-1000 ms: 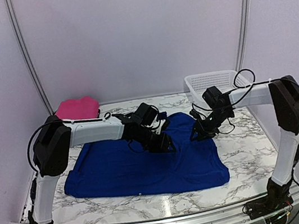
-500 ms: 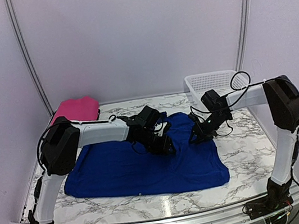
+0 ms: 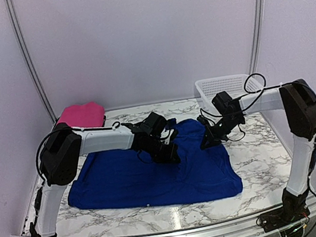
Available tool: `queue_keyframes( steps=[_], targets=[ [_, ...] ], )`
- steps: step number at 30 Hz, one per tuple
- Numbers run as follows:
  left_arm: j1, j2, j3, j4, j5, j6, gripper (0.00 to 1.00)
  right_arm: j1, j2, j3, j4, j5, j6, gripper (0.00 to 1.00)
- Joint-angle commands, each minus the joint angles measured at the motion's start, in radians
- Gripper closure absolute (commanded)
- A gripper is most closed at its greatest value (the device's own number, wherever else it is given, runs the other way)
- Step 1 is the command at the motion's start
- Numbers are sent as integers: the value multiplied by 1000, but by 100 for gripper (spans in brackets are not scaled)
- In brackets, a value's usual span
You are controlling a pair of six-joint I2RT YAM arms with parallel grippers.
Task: Fold and stack the mixed laundry pile
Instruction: Adjust the 1/3-folded T-shirt at the center of the board.
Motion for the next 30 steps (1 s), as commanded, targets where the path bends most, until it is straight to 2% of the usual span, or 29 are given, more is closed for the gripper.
queue_keyframes(
  steps=[1,10,16,20,21,23,24,25,27,30],
  targets=[
    [15,-117,-73,51,-63,10,100,-8,-40,69,14,9,8,100],
    [23,-157,-143,97,-122,-4,100,-1,-5,90,11,12,12,100],
    [22,-234,-247,168,-225,1,100,3,1,72,-5,42,0,100],
    [26,-226,-252,153,-245,5,100,2,7,77,-4,69,12,100],
    [28,-232,-256,142,-257,1,93,3,10,88,-15,73,13,97],
    [43,-270,-283,115,-277,-15,56,5,-2,110,-40,90,11,79],
    [58,-307,-310,101,-297,-27,41,6,-22,113,-49,102,10,70],
    [75,-351,-349,96,-317,-44,30,6,-56,111,-60,111,9,63],
    [123,-449,-450,96,-324,-76,23,5,-116,74,-73,114,15,57],
    [206,-557,-594,92,-296,-126,22,6,-166,-25,-16,38,56,55]
  ],
)
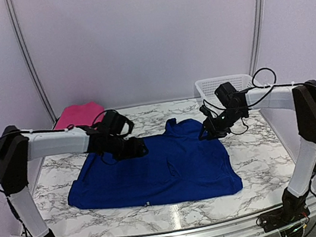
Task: Fold and stack the mixed laundry pile
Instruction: Adjust the 1/3-folded T-shirt at the center of the board, then move the 1/3-folded T-shirt to the center of the board.
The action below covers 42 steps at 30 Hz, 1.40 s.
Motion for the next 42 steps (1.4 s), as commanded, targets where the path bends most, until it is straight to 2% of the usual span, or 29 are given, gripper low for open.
queue_keyframes(
  steps=[1,7,13,18,27,30,33,37,42],
  targets=[
    [126,-180,-180,-30,-6,-75,22,6,-96,-97,47,-61,56,55],
    [185,-244,-287,-58,-8,-62,22,32,-45,-179,106,-56,119,55],
    [195,-257,-338,-120,-56,-83,22,19,-50,-289,58,20,107,55],
    [126,-276,-390,-128,-37,-95,22,-31,-67,-398,7,58,111,56],
    [-21,-346,-472,-158,-4,-323,22,-197,-203,-568,-78,133,144,55],
    [-11,-410,-512,-221,-68,-386,21,-225,-232,-553,-89,144,152,55],
    [55,-456,-580,-274,-118,-401,20,-226,-238,-528,-101,103,139,55],
    [192,-516,-636,-278,-116,-332,17,-224,-302,-504,-126,23,103,51],
    [213,-547,-482,-266,-108,-112,13,-224,-413,-424,-134,-44,41,38]
  ],
)
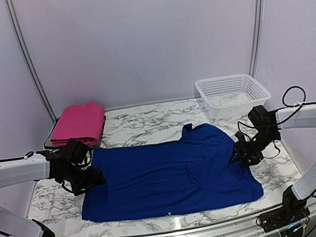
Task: Fold and stack the mixed laundry pile
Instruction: Move the 1/3-folded T-shirt to the center of the board, then pick up the 1/3-folded T-shirt from the center of the board.
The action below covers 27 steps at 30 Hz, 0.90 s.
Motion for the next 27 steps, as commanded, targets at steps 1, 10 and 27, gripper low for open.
queue_keyframes(
  steps=[1,10,27],
  targets=[
    [15,-12,138,-42,-17,195,11,-9,-83,95,-33,-10,-68,36],
    [76,223,370,0,126,300,9,1,93,216,131,-73,-71,38],
    [76,242,140,30,136,221,16,97,170,23,106,-4,-44,43]
  ],
)
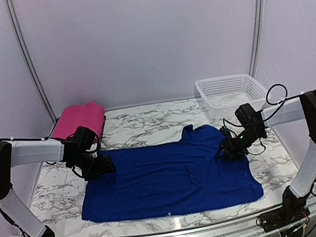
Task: Fold and stack the mixed laundry pile
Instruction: Pick up the 1/3-folded T-shirt from the center of the board.
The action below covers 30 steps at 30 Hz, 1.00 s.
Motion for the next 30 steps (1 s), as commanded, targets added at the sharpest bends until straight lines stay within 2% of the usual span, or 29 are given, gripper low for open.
queue_keyframes(
  steps=[1,5,10,15,20,23,30],
  targets=[
    [1,-64,-124,-55,4,-34,17,9,-29,-92,-94,41,5,43],
    [1,-126,-155,-67,36,-19,17,12,-80,-64,-137,-32,-56,43],
    [22,-156,-50,-107,-10,58,9,12,-79,160,-146,20,-130,43],
    [84,-68,103,-125,11,85,8,16,67,453,-152,175,-179,47],
    [102,14,226,-120,73,107,9,66,243,698,-184,221,-219,51],
    [83,46,281,-80,141,136,9,99,345,775,-211,251,-231,53],
    [-6,147,421,-56,174,190,11,149,486,864,-225,360,-264,54]
  ],
)
